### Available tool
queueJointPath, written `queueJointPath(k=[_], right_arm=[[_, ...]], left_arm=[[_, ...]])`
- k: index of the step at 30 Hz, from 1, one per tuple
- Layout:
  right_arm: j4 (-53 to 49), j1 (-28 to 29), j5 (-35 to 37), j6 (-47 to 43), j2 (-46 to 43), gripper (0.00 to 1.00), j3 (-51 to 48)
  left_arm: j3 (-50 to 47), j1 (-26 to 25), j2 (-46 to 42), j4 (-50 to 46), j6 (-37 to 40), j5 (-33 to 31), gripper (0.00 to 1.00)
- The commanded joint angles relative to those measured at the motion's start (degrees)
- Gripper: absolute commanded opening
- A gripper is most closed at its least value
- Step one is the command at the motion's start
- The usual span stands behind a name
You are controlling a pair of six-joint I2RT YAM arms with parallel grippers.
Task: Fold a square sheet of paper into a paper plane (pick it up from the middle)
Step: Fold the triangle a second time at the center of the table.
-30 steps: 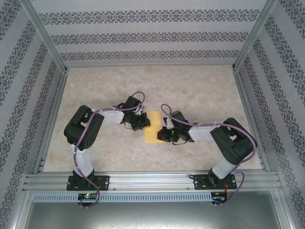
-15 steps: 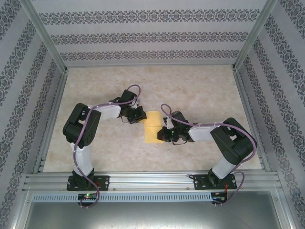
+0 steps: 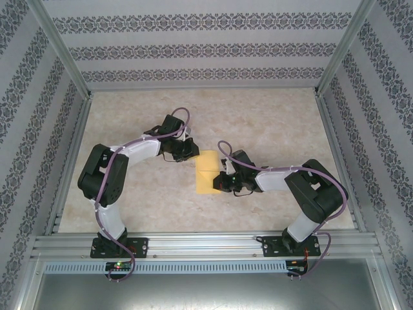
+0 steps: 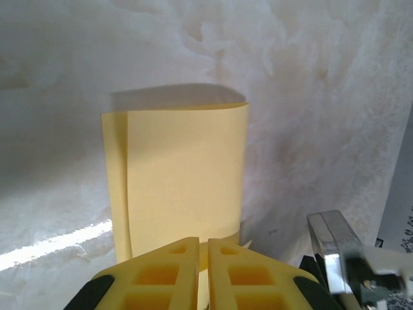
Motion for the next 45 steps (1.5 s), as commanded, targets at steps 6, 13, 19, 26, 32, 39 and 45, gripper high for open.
queueJointPath(k=[6,13,19,26,32,39,45], right_arm=[[-6.79,0.17,2.60,0.84,2.58,0.00,-1.91],[-6.82,0.28,2.60,0.81,2.75,0.00,-1.91],[-6.71,0.28,2.69,0.76,2.76,0.00,-2.08],[-6.53,0.32,2.73,0.94,2.97,0.00,-2.17],[-6.97,0.33,2.60,0.79,3.24,0.00,-1.89],[-7.32,0.44,3.04,0.74,2.97,0.00,-1.80],[-7.14,0.53,4.08,1.12,1.76,0.00,-2.68]], left_arm=[[-3.10,-3.67,-2.35,-0.13,-1.48,0.97,0.14],[-4.81,-5.67,-2.21,2.24,-2.81,0.70,0.14],[-4.80,-6.54,-1.11,2.94,-3.08,0.61,0.13],[-4.87,-7.33,-0.55,3.13,-3.17,0.28,0.13],[-6.24,-7.54,-1.11,3.98,-3.69,-0.72,0.13],[-5.75,-7.87,-0.89,3.81,-3.12,-0.70,0.13],[-6.43,-8.31,-0.66,4.90,-3.93,-1.45,0.12]])
